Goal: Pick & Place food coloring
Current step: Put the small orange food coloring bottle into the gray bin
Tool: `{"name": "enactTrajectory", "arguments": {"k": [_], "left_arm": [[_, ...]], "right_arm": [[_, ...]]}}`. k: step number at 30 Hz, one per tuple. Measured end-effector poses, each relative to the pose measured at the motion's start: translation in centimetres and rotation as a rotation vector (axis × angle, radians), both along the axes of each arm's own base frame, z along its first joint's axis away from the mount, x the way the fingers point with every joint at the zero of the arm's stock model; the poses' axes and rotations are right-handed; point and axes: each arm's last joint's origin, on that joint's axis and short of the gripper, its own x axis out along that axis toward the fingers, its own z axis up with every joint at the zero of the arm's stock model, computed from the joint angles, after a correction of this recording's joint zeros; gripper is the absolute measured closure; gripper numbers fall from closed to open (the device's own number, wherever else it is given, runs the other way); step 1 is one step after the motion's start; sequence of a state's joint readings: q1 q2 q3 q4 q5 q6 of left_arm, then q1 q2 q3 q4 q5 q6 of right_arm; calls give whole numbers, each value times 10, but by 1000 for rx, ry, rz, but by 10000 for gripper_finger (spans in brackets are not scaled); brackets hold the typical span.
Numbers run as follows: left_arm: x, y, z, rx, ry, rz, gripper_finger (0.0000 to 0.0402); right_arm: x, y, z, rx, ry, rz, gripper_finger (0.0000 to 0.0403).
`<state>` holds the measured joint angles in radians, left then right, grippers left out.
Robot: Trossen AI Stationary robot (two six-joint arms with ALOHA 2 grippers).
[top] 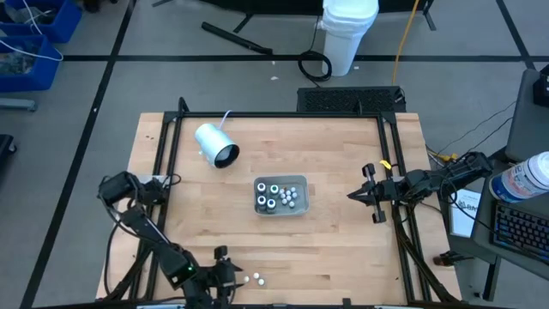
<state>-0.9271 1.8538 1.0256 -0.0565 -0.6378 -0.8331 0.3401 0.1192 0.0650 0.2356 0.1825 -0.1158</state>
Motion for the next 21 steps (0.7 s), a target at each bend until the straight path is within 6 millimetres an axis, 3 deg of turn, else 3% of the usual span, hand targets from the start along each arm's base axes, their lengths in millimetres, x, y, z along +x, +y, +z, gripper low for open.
{"name": "enactTrajectory", "arguments": {"k": [5,13,21], "left_arm": [[3,4,-1,-14,10,19,177],[3,2,-2,-59,6,42,178],[13,0,-29,-14,63,-41,178]], "right_arm": [[0,0,0,-1,0,0,403],[0,0,0,4,1,1,403],[0,0,0,3,0,0,403]]}}
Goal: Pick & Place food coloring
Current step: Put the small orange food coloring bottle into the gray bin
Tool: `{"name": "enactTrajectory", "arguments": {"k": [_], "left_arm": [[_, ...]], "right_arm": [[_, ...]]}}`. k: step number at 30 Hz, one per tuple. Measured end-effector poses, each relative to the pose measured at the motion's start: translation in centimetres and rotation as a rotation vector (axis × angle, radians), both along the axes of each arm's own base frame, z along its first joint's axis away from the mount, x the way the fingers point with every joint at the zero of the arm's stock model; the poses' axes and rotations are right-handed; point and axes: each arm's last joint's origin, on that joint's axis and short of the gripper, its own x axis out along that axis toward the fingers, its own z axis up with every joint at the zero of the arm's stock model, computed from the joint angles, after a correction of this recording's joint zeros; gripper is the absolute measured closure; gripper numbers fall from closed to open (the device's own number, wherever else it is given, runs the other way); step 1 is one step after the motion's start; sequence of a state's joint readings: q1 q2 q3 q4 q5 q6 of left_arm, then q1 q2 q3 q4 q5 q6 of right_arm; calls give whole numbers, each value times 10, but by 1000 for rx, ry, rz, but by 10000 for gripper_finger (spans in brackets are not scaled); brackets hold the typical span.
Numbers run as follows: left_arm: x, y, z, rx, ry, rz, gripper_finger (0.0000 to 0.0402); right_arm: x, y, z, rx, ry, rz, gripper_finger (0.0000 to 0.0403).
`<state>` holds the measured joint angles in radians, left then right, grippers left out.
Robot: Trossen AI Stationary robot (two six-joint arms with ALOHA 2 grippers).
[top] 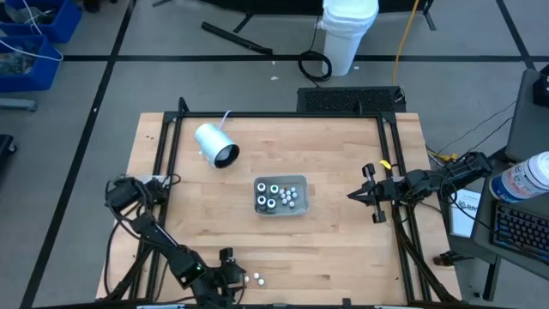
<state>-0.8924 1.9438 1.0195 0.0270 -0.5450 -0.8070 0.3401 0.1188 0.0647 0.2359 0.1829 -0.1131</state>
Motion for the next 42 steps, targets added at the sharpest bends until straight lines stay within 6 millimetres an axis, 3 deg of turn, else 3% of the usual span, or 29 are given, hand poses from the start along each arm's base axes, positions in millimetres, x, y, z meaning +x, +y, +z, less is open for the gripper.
{"name": "enactTrajectory", "arguments": {"k": [32,42], "left_arm": [[16,9,1,-44,-1,15,181],[14,9,0,-66,32,3,282]], "right_arm": [[0,0,0,-3,0,-4,403],[0,0,0,-3,1,-3,403]]}}
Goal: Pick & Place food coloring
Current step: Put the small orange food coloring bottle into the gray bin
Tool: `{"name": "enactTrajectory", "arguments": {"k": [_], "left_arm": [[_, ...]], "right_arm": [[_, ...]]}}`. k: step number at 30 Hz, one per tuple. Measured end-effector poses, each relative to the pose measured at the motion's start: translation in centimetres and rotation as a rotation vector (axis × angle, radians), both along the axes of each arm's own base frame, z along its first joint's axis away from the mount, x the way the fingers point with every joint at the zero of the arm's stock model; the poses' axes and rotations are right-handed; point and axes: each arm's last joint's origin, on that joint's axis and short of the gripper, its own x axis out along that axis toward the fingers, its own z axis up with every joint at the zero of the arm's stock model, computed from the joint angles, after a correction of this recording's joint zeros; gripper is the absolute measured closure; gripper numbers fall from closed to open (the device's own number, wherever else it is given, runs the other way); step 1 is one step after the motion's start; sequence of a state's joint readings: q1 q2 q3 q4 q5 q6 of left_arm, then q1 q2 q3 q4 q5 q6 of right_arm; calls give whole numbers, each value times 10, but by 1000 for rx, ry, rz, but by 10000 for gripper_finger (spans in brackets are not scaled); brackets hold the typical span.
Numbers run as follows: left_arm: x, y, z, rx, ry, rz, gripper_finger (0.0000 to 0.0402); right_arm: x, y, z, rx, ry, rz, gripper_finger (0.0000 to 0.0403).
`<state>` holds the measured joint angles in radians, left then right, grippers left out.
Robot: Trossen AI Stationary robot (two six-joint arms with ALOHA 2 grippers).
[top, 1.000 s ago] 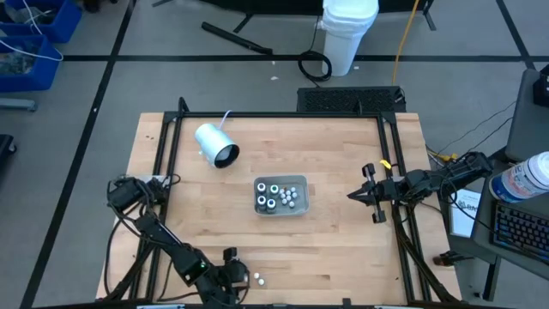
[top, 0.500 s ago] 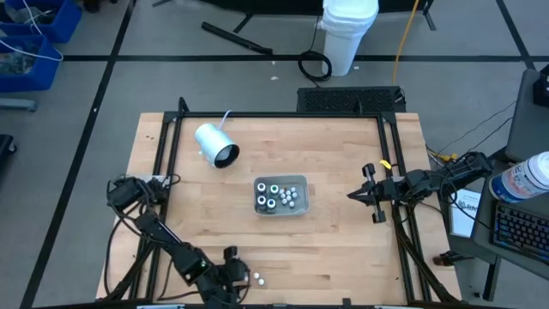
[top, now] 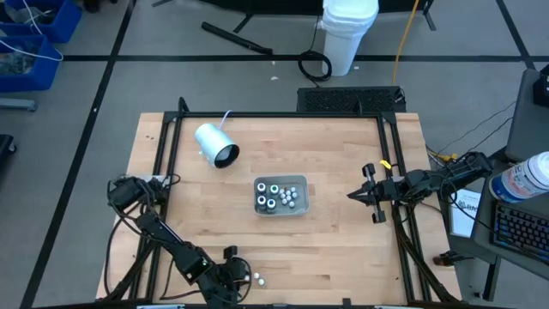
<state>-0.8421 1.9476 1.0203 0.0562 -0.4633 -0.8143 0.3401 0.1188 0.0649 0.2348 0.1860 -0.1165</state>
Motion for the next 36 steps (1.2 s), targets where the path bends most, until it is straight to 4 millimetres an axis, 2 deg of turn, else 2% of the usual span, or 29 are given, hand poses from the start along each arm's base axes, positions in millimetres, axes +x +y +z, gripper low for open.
{"name": "enactTrajectory", "arguments": {"k": [5,13,16,22,25,30,34,36], "left_arm": [[0,1,0,2,8,-6,326],[-1,-1,1,17,9,-35,323],[-1,-2,8,63,32,-60,319],[3,4,49,193,100,-87,315],[5,9,76,261,115,-98,315],[13,24,126,358,-6,-95,313],[24,47,164,404,-143,15,313],[29,61,175,422,-173,60,312]], "right_arm": [[0,0,0,0,0,0,403],[0,0,0,0,0,0,403],[0,0,0,0,0,0,403],[0,0,0,7,1,1,403],[0,0,0,7,1,1,403],[0,0,0,8,1,1,403],[0,0,0,8,1,1,403],[0,0,0,8,0,1,403]]}}
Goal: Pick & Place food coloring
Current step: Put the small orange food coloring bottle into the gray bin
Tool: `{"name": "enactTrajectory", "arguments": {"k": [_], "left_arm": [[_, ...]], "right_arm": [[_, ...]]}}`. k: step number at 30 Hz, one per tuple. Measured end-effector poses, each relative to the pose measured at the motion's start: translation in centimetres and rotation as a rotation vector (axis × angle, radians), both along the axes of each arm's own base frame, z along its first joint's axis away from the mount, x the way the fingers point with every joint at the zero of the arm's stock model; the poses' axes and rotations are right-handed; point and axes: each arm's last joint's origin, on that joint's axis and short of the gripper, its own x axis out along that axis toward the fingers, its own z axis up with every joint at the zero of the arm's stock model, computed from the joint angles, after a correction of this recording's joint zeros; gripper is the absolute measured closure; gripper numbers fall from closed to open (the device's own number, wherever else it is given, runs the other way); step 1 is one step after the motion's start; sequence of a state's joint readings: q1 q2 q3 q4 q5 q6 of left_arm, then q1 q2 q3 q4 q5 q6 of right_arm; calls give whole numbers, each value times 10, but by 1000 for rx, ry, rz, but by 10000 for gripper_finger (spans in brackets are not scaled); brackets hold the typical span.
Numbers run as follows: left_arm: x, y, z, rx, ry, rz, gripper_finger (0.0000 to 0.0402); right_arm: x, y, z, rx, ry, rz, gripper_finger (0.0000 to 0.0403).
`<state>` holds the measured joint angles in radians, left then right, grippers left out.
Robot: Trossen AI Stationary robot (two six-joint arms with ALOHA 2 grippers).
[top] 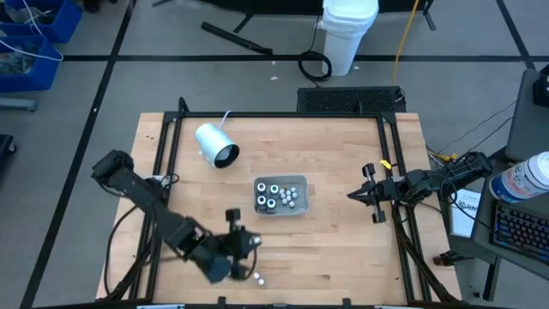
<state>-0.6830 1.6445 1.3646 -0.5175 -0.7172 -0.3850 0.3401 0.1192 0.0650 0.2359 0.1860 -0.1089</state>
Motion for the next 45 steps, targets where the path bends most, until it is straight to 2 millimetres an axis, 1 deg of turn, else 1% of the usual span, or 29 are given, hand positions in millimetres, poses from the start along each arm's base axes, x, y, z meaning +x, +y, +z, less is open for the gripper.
{"name": "enactTrajectory", "arguments": {"k": [4,7,9,13,17,23,26,30,33,38,45], "left_arm": [[22,27,10,7,-59,63,312],[42,52,14,-51,-121,134,312],[56,68,13,-99,-129,132,312],[83,92,0,-110,-116,73,312],[107,110,-22,-75,-106,31,312],[133,134,-60,-18,-67,90,312],[141,144,-82,-26,-10,120,312],[146,150,-101,-43,31,132,312],[148,150,-107,-54,42,130,312],[147,147,-108,-60,51,115,312],[141,146,-119,0,103,70,312]], "right_arm": [[0,0,0,1,-4,0,403],[0,0,1,3,-8,0,403],[0,0,1,4,-13,0,403],[0,0,2,6,-18,0,403],[0,0,2,1,-20,0,403],[0,0,2,-2,-19,1,403],[0,0,2,-9,-19,-1,403],[0,0,2,-10,-18,-1,403],[0,0,2,-10,-18,-1,403],[0,0,2,-10,-18,-1,403],[0,0,2,-5,-17,-1,403]]}}
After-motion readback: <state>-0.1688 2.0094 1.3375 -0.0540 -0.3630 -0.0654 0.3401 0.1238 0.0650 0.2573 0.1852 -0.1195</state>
